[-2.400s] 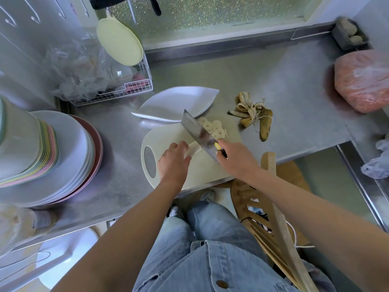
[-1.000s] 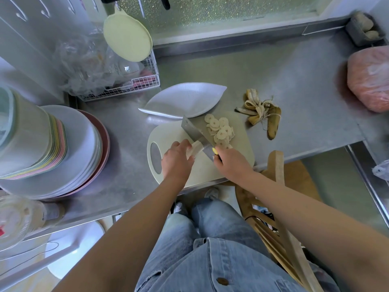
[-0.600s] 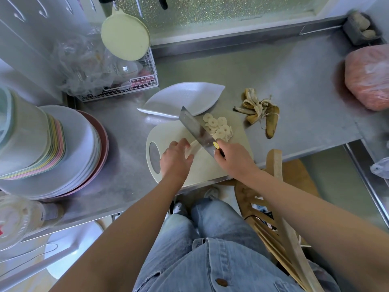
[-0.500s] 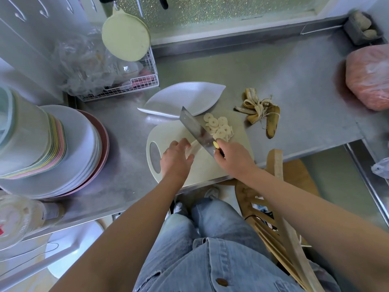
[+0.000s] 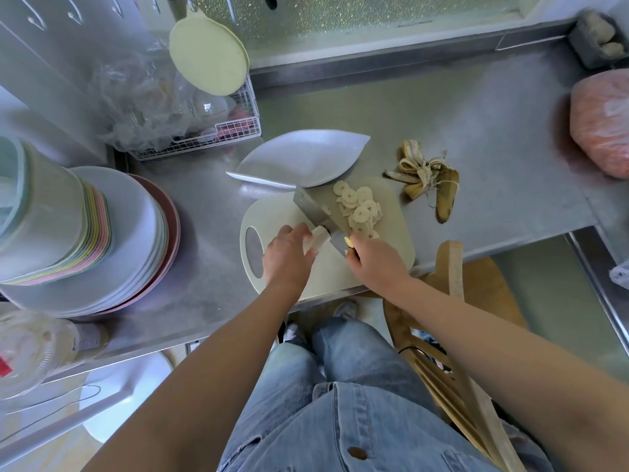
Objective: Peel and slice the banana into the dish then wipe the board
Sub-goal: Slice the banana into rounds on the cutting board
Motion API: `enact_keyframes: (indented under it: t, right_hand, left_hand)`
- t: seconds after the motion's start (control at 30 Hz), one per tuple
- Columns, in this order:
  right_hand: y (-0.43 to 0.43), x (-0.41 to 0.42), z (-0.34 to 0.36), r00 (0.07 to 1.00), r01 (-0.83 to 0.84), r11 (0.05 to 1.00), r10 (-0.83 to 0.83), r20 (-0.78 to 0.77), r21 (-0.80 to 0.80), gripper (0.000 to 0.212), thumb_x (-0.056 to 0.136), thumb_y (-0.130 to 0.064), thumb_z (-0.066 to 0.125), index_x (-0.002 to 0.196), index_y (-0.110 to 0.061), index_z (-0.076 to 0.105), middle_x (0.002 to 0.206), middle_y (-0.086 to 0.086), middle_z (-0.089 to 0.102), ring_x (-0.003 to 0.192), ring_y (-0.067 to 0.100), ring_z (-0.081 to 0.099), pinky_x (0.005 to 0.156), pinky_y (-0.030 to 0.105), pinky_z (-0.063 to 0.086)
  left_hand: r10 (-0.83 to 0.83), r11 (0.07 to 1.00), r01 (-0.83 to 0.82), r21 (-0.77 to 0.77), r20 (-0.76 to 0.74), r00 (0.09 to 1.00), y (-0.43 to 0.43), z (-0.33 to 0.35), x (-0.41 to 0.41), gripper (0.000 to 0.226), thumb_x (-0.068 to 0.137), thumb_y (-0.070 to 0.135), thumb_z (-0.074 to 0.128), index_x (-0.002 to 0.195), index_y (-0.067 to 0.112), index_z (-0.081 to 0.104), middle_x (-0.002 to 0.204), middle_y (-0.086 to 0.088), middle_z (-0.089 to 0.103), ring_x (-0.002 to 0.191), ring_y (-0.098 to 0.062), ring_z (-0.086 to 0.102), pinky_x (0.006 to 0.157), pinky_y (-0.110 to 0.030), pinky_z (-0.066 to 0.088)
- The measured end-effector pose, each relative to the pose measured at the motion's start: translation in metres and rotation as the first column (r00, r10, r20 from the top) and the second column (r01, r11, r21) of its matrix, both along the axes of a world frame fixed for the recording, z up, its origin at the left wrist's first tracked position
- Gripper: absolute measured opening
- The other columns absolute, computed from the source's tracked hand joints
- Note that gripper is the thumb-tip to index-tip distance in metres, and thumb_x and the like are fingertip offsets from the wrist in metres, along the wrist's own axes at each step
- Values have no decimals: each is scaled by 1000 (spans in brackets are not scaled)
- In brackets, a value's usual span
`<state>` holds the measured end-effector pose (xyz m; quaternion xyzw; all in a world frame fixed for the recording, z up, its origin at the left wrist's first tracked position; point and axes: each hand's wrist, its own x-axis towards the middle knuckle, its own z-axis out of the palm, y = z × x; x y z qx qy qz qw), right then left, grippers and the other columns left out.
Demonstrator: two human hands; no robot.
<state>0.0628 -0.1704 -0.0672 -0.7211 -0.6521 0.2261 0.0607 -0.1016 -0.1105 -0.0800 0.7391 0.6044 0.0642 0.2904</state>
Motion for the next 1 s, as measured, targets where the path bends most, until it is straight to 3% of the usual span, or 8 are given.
enact_keyframes:
  t: [0.13,0.3,0.57,0.7,0.83,1.0]
  right_hand:
    - [1,3,6,1000,3,999,-3,-4,43,21,95,-17,44,76,-15,34,51,-6,28,46,8,26,45,28,15]
    - [4,10,14,1000,3,993,0,-25,115,23,94,-18,46,74,-16,34,49,-6,29,43,11,30,44,27,21]
    - [6,12,11,999,-47,996,49,-22,74,21,94,-21,45,76,-14,39,52,-3,34,47,16,36,47,32,27]
    - [8,9,9,998,-59,998,59,-5,36,24,94,-18,45,73,-13,35,53,-4,31,47,12,31,46,30,23]
    - [5,3,1,999,-48,999,48,25,-12,22,96,-20,43,76,-13,37,55,-3,33,54,22,42,51,35,31]
    - [-1,4,-2,1000,-29,1000,29,5,10,21,97,-20,43,78,-15,36,54,-6,31,52,18,33,45,28,16]
  left_hand:
    - [2,1000,-2,11,7,1000,0,-1,1,21,87,31,66,106,25,60,104,0,61,83,-24,61,71,-33,51]
    - [10,1000,-10,13,15,1000,-1,0,1,22,87,30,65,107,25,60,106,-1,61,83,-24,61,71,-33,53]
    - [7,1000,-8,15,20,1000,-1,1,1,19,88,29,64,106,24,61,104,-1,61,82,-24,61,66,-28,46]
    - [17,1000,-17,7,12,1000,-1,1,2,20,87,29,64,106,24,61,105,-1,61,84,-25,61,68,-30,49]
    - [10,1000,-10,5,-4,1000,-1,2,2,21,88,29,64,108,23,61,105,-2,60,86,-25,60,67,-29,43]
    - [19,1000,-19,-11,1,1000,-2,2,0,22,88,32,65,108,25,61,106,0,60,86,-25,60,68,-31,48]
